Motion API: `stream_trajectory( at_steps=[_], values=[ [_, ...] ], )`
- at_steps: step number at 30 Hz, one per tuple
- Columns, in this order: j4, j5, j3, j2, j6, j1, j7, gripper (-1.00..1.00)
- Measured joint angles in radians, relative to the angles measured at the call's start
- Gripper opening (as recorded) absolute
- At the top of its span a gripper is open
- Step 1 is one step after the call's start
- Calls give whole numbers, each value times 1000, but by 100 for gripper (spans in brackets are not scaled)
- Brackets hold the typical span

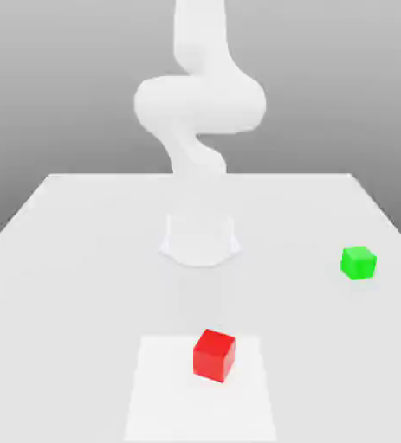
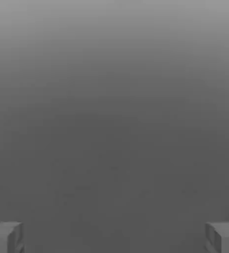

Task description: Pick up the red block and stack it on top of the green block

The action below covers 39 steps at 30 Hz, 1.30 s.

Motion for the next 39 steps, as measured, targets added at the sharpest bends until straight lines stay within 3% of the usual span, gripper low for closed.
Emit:
stream_trajectory(
  at_steps=[8, 16, 23, 33, 34, 39],
  values=[
    [-171, 53, -150, 272, 165, 168, -408, 0],
    [-337, 74, -218, 533, 325, 272, -781, 0],
    [-451, -7, -220, 720, 462, 281, -981, 0],
    [-423, 180, -95, 935, 637, 202, -1128, 0],
    [-421, 195, -74, 955, 653, 185, -1139, -100],
    [-421, 195, -74, 955, 651, 185, -1138, -100]
  ],
)
